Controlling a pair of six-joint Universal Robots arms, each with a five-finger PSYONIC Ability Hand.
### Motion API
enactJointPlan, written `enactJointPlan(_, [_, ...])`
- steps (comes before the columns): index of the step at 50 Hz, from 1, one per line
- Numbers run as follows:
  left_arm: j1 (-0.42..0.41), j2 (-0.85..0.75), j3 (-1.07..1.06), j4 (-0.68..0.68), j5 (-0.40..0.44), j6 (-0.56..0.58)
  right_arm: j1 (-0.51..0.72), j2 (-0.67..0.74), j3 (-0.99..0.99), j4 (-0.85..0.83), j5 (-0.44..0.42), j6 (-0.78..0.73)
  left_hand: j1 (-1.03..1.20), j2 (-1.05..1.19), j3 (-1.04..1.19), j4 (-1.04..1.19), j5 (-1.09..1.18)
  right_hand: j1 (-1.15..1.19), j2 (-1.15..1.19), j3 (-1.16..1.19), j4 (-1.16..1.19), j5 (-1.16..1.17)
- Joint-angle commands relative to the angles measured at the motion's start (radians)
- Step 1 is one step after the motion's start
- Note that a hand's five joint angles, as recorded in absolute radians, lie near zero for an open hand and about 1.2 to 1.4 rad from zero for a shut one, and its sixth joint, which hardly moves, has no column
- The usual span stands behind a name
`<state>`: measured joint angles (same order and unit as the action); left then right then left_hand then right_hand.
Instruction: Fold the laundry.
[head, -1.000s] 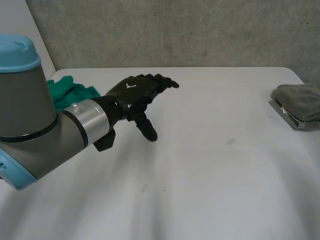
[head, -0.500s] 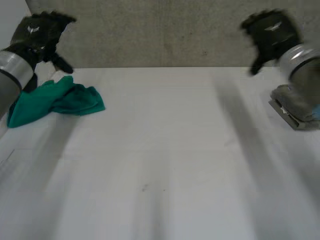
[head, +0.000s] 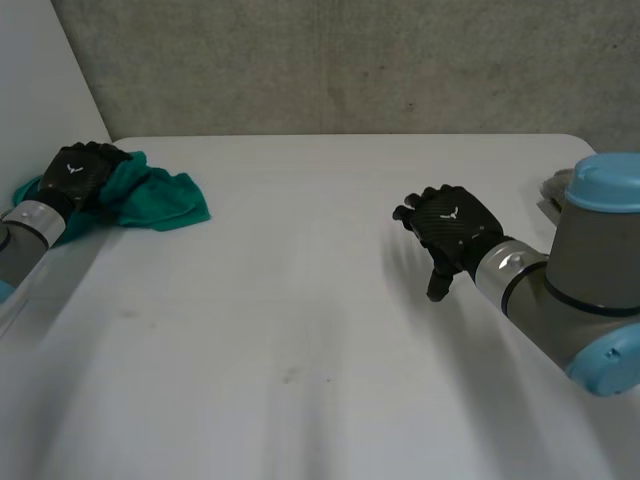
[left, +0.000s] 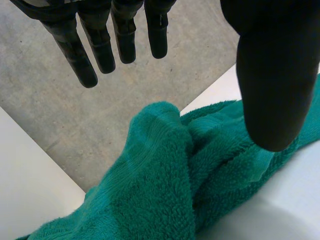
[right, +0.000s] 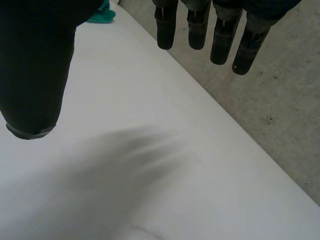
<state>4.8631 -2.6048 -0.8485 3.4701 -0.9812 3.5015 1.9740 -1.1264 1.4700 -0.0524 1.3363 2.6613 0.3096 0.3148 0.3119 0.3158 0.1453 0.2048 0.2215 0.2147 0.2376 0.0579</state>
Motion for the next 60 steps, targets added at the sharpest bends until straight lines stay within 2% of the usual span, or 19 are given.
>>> enactJointPlan(1, [-0.002, -0.038, 0.052, -0.003, -0.002, 0.007, -0.006, -0.018, 0.058, -0.038, -0.006, -0.001, 0.145, 0.139, 0.142, 0.138, 0.134, -0.030, -0.047, -0.040, -0.063, -0.058])
enactJointPlan(17, [0.001, -0.215, 0.243, -0.009, -0.079, 0.192, -0.063, -0.052, 0.145, -0.058, -0.016, -0.024, 0.288, 0.283, 0.286, 0.282, 0.278, -0.030, -0.047, -0.040, -0.063, -0.058])
enactJointPlan(20, [0.001, -0.235, 0.269, -0.009, -0.083, 0.208, -0.079, -0.055, 0.156, -0.056, -0.017, -0.026, 0.531, 0.526, 0.529, 0.525, 0.521, -0.030, -0.047, -0.040, -0.063, -0.058])
enactJointPlan(23, [0.000, -0.233, 0.264, 0.001, -0.100, 0.220, -0.089, -0.055, 0.162, -0.056, -0.017, -0.026, 1.050, 1.045, 1.048, 1.044, 1.040, -0.030, -0.047, -0.040, -0.063, -0.058])
enactJointPlan(24, [-0.002, -0.227, 0.253, 0.007, -0.111, 0.227, -0.090, -0.055, 0.164, -0.056, -0.017, -0.026, 1.086, 1.081, 1.084, 1.080, 1.076, -0.030, -0.047, -0.040, -0.063, -0.058])
enactJointPlan(28, [-0.020, -0.111, 0.116, 0.127, -0.172, 0.274, -0.096, -0.058, 0.170, -0.056, -0.016, -0.029, 1.087, 1.081, 1.084, 1.081, 1.076, -0.030, -0.047, -0.040, -0.063, -0.058])
enactJointPlan(29, [-0.032, -0.042, 0.029, 0.215, -0.183, 0.275, -0.098, -0.059, 0.170, -0.055, -0.016, -0.029, 1.087, 1.081, 1.084, 1.081, 1.076, -0.030, -0.047, -0.040, -0.063, -0.058])
enactJointPlan(32, [-0.068, 0.053, -0.087, 0.340, -0.186, 0.269, -0.099, -0.073, 0.174, -0.055, -0.016, -0.029, 1.087, 1.081, 1.084, 1.081, 1.076, -0.030, -0.047, -0.040, -0.063, -0.058])
enactJointPlan(33, [-0.097, 0.118, -0.149, 0.403, -0.186, 0.254, -0.099, -0.075, 0.174, -0.055, -0.016, -0.029, 1.087, 1.081, 1.084, 1.081, 1.076, -0.030, -0.047, -0.040, -0.063, -0.058])
enactJointPlan(36, [-0.144, 0.213, -0.234, 0.416, -0.185, 0.205, -0.099, -0.092, 0.176, -0.055, -0.016, -0.027, 1.087, 1.081, 1.084, 1.081, 1.076, -0.030, -0.047, -0.040, -0.063, -0.058])
enactJointPlan(40, [-0.232, 0.342, -0.369, 0.347, -0.185, 0.087, -0.101, -0.113, 0.179, -0.053, -0.014, -0.027, 1.087, 1.081, 1.084, 1.081, 1.076, -0.030, -0.047, -0.040, -0.063, -0.058])
enactJointPlan(45, [-0.388, 0.541, -0.553, 0.191, -0.183, -0.109, -0.130, -0.153, 0.178, -0.052, -0.009, -0.024, 1.087, 1.081, 1.084, 1.081, 1.076, -0.030, -0.047, -0.040, -0.063, -0.058])
enactJointPlan(49, [-0.491, 0.658, -0.662, 0.077, -0.182, -0.252, -0.159, -0.184, 0.178, -0.052, -0.008, -0.020, 1.087, 1.081, 1.084, 1.081, 1.076, -0.030, -0.047, -0.040, -0.063, -0.058])
enactJointPlan(52, [-0.554, 0.696, -0.705, 0.026, -0.182, -0.314, -0.168, -0.194, 0.174, -0.050, -0.006, -0.018, 1.087, 1.081, 1.084, 1.081, 1.076, -0.030, -0.047, -0.040, -0.063, -0.058])
enactJointPlan(55, [-0.631, 0.700, -0.741, -0.028, -0.183, -0.364, -0.168, -0.196, 0.170, -0.047, -0.005, -0.017, -0.040, -0.045, -0.042, -0.046, -0.050, -0.030, -0.047, -0.040, -0.063, -0.058])
enactJointPlan(56, [-0.648, 0.698, -0.747, -0.040, -0.183, -0.371, -0.168, -0.196, 0.168, -0.047, -0.005, -0.017, -0.135, -0.140, -0.137, -0.141, -0.145, -0.030, -0.047, -0.040, -0.063, -0.058])
enactJointPlan(57, [-0.677, 0.695, -0.754, -0.061, -0.180, -0.375, -0.168, -0.196, 0.168, -0.046, -0.005, -0.017, -0.080, -0.085, -0.082, -0.086, -0.090, -0.030, -0.047, -0.040, -0.063, -0.058])
enactJointPlan(60, [-0.706, 0.695, -0.756, -0.088, -0.180, -0.374, -0.167, -0.196, 0.167, -0.041, -0.002, -0.017, -0.135, -0.140, -0.137, -0.141, -0.145, -0.030, -0.047, -0.040, -0.063, -0.058])
